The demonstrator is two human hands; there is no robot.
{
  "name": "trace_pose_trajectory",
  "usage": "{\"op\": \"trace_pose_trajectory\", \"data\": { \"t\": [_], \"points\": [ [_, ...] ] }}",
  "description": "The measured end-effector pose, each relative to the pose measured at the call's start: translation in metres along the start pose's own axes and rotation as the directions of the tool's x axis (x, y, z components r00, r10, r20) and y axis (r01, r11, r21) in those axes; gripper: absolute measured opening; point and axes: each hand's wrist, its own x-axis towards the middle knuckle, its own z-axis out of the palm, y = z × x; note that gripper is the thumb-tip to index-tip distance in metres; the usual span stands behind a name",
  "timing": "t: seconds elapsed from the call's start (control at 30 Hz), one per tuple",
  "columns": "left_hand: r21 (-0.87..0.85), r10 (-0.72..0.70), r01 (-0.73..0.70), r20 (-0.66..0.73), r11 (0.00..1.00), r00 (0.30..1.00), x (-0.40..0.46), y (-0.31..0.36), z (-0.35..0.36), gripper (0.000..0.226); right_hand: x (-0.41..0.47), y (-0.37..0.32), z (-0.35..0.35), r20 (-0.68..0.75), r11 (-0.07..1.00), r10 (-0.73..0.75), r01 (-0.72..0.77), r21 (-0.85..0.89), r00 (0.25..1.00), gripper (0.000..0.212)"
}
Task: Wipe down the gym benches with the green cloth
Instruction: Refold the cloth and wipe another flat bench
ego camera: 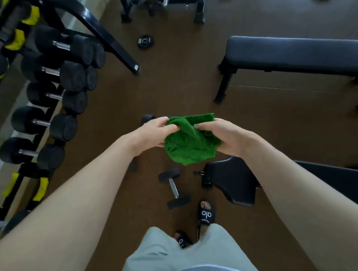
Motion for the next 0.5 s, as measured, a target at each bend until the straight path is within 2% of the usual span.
{"op": "trace_pose_trajectory", "data": {
  "t": [0.07,0.13,0.23,0.33,0.43,0.5],
  "points": [
    [-0.003,0.005,-0.005,-0.018,1.000,1.000,0.012,0.015,-0.009,0.028,0.004,-0.023,0.000,0.026,0.999,0.002,-0.003,0.050,1.000,0.031],
    [0.051,0.037,-0.033,-0.072,0.998,0.997,0.026,0.027,-0.019,0.032,0.006,-0.043,-0.001,0.120,0.993,0.020,-0.033,0.110,0.993,0.044],
    [0.077,0.058,-0.046,-0.170,0.996,0.984,0.048,0.042,-0.038,0.030,0.018,-0.066,-0.001,0.203,1.000,-0.015,0.010,0.026,0.979,0.037],
    [-0.004,0.053,-0.054,-0.171,0.999,0.984,0.074,0.048,-0.061,0.022,0.045,-0.082,0.003,0.082,0.997,-0.072,0.074,-0.030,0.994,0.032],
    [-0.015,0.048,-0.051,-0.142,0.999,0.989,0.104,0.050,-0.091,0.017,0.076,-0.097,0.011,-0.036,0.997,-0.051,0.052,0.051,0.998,0.030],
    [-0.060,0.018,-0.021,-0.062,0.998,0.998,0.126,0.055,-0.114,0.023,0.098,-0.105,0.017,-0.066,0.993,-0.024,0.032,0.117,0.998,0.032]
  ]
}}
